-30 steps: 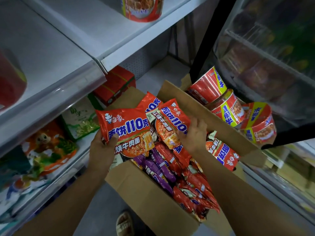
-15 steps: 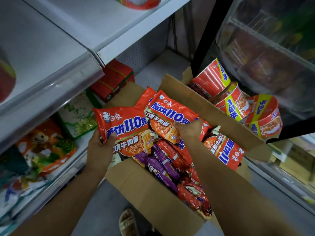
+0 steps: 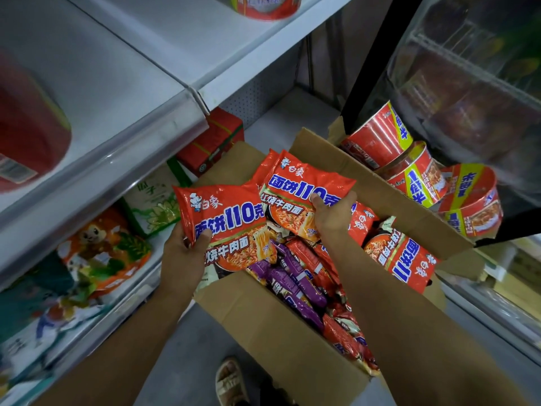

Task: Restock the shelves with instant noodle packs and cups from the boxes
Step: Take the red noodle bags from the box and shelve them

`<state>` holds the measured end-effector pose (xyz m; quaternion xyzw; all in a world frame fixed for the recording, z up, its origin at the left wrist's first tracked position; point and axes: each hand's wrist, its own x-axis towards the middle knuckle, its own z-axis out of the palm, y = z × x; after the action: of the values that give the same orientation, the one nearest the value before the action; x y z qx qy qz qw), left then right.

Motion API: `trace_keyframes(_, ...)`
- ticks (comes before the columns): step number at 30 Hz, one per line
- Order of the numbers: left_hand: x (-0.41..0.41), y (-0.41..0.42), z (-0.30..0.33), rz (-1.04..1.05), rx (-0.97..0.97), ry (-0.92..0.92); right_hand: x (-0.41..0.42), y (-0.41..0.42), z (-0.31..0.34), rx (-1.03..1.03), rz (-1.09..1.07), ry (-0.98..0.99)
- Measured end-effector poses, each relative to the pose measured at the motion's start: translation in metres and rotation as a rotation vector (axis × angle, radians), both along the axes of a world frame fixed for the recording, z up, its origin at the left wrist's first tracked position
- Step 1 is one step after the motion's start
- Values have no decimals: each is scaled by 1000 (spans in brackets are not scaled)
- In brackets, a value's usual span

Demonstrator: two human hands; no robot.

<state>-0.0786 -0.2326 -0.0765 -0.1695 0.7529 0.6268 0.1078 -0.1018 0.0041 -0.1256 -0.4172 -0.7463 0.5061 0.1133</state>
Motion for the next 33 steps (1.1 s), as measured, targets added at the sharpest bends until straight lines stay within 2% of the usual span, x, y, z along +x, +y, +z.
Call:
trace_keyframes(19,66,-65,106,-95,48,111,78,-45,161,125,251,208)
trace_keyframes(26,103,-94,148,15,67,197,91,-75,206,172,407,269)
trace_keyframes(33,165,-126,184,155,-8,274,121,-106,247,185,550,360)
